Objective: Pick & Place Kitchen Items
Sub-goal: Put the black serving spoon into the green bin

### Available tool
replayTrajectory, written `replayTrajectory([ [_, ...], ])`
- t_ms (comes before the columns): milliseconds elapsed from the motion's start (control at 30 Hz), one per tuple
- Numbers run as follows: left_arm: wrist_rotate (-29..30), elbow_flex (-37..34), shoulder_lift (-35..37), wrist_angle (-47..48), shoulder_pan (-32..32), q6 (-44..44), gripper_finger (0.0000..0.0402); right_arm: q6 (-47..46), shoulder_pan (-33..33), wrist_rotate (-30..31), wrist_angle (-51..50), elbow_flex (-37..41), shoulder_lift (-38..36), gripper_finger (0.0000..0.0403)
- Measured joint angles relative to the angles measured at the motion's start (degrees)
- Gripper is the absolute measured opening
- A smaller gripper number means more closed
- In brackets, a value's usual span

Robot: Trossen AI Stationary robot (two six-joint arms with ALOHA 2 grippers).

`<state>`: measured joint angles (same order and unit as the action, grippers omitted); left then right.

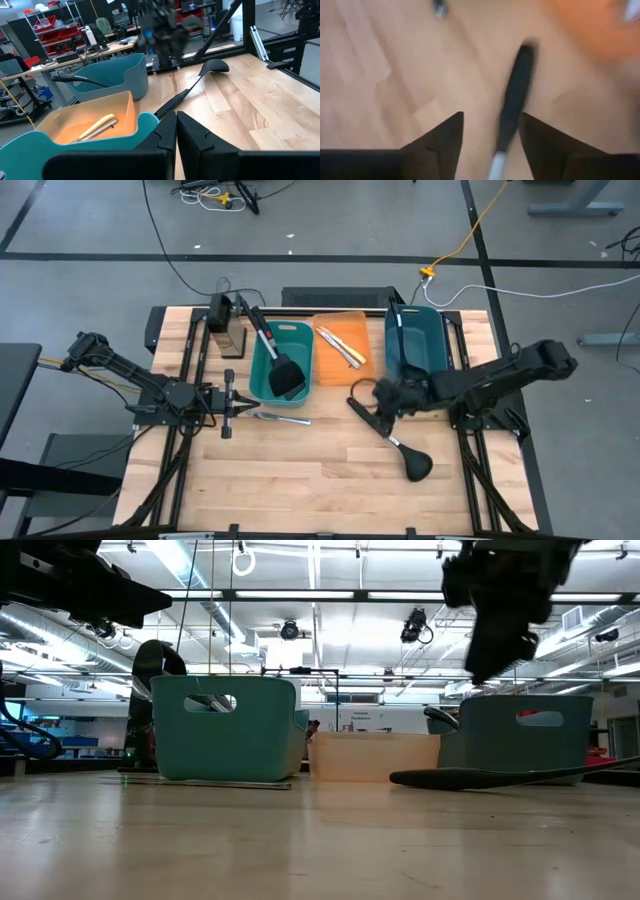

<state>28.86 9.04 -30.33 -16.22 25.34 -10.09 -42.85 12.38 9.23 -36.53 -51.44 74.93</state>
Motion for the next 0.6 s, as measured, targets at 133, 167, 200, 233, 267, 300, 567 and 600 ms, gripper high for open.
replayTrajectory([
  [133, 0.00, 0.00, -0.01, -0.01, 0.01, 0.15, 0.0016, -5.40, 3.81, -3.81, 0.06, 0.37, 5.15, 0.0222],
  [167, 0.00, 0.00, -0.02, 0.01, 0.02, 0.15, 0.0016, -6.13, 4.73, -3.71, 0.11, 0.37, 6.53, 0.0223],
  [200, 0.00, 0.00, -0.02, 0.01, 0.00, 0.15, 0.0016, -6.79, 5.47, -3.62, 0.19, 0.37, 7.98, 0.0224],
  [233, 0.00, 0.00, -0.02, 0.01, 0.00, 0.15, 0.0016, -7.86, 6.02, -3.48, 0.12, 0.37, 9.47, 0.0224],
  [267, 0.00, 0.00, -0.02, -0.01, 0.00, 0.17, 0.0016, -9.13, 6.35, -3.13, 0.10, 0.37, 10.86, 0.0223],
  [300, 0.00, 0.00, -0.01, 0.00, 0.02, 0.17, 0.0016, -10.09, 6.59, -3.01, 0.07, 0.37, 12.20, 0.0222],
  [567, 0.00, 0.00, 0.00, 0.01, 0.02, 0.20, 0.0016, -13.66, 6.52, -0.65, -0.27, 0.37, 20.76, 0.0220],
  [600, 0.00, 0.00, -0.02, 0.01, 0.00, 0.20, 0.0016, -13.64, 6.33, -0.64, -0.31, 0.37, 21.45, 0.0220],
])
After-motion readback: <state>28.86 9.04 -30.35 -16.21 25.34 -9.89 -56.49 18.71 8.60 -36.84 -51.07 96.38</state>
